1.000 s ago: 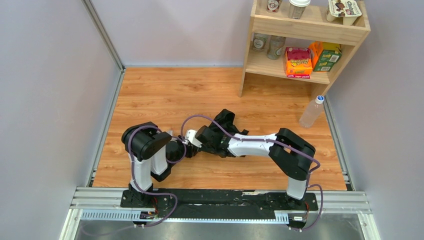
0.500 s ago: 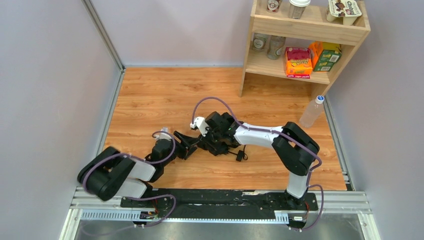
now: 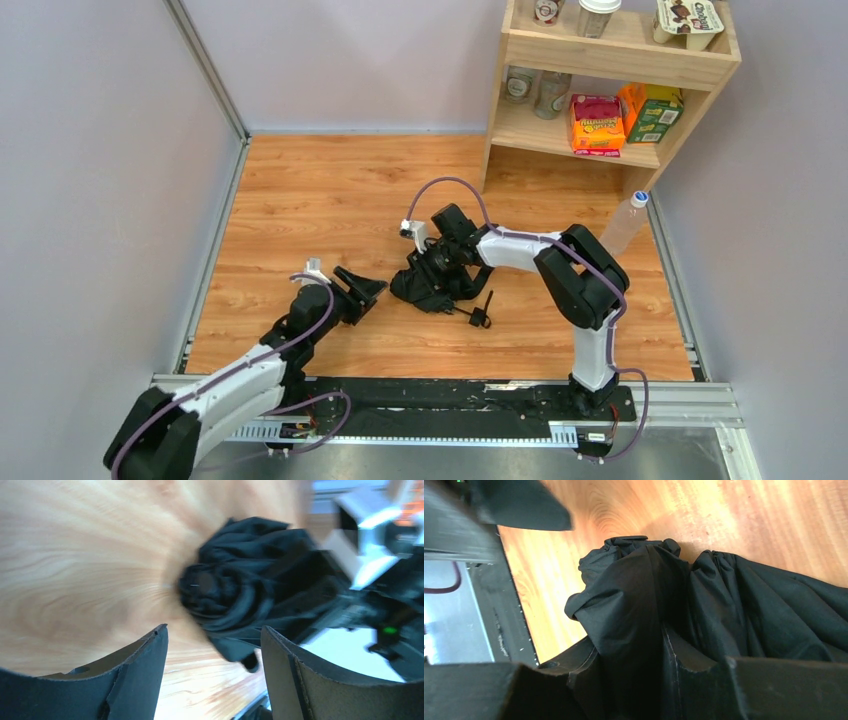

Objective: Put away the umbrella

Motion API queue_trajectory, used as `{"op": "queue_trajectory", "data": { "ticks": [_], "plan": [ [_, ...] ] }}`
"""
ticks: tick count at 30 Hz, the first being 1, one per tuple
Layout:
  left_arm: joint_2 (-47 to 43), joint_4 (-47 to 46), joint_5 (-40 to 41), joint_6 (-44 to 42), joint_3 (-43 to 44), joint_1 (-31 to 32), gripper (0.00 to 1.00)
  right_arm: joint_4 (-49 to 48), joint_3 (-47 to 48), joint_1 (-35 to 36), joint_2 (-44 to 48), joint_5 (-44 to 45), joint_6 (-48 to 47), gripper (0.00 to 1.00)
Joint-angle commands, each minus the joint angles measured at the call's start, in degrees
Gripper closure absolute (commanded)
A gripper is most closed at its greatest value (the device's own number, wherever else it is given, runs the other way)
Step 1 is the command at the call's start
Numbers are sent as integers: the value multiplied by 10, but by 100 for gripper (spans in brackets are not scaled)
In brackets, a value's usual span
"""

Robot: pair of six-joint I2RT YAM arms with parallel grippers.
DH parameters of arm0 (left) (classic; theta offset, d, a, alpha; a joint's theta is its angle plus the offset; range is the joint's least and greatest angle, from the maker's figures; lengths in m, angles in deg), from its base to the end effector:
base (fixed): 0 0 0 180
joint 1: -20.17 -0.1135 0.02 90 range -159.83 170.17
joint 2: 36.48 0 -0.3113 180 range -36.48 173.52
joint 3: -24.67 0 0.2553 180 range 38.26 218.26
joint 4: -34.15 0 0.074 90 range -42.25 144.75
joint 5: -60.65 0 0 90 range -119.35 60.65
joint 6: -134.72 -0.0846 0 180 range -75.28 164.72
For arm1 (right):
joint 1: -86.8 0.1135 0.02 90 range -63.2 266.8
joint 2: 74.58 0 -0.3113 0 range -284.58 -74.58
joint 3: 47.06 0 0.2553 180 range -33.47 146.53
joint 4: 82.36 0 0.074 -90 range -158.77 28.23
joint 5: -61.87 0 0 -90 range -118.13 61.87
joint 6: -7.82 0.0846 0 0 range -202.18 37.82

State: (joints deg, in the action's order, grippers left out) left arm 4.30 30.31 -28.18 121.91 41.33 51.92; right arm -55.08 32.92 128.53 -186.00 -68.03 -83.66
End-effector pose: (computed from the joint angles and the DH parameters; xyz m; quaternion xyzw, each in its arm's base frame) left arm 0.1421 -0.0859 0.1575 -0.3223 0.7546 -0.4603 0.3390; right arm 0.2800 0.3225 0.1514 -0.4188 0.8077 0.3957 0.1249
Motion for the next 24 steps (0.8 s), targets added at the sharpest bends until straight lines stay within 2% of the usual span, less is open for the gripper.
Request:
{"op": "queue_trajectory", "data": {
  "ticks": [1, 2, 5, 10, 11, 13, 15, 20, 24],
  "plan": [
    [137, -58, -34, 17, 30, -2, 25, 113, -30, -1, -64, -27, 18, 100],
    [180, -79, -46, 16, 36, -1, 25, 112, -29, -2, -65, -25, 18, 100],
    [229, -171, -43, 13, 35, 5, 25, 119, -26, -4, -71, -18, 18, 100],
    [181, -158, -13, 8, 15, 20, 25, 130, -14, -6, -75, -9, 2, 100],
    [171, -154, 14, 13, 14, 21, 25, 129, -11, -6, -76, -11, 2, 100],
    [158, -126, 18, 7, 34, 24, 24, 128, -7, -6, -75, -11, 5, 100],
    [179, -105, 3, -1, 66, 24, 24, 128, -6, -6, -76, -11, 3, 100],
    [250, -182, -8, 25, 66, 30, 24, 136, -1, -6, -74, -5, -3, 100],
    [288, -200, -8, 14, 75, 42, 24, 141, 4, -6, -76, -6, -6, 100]
  ]
}}
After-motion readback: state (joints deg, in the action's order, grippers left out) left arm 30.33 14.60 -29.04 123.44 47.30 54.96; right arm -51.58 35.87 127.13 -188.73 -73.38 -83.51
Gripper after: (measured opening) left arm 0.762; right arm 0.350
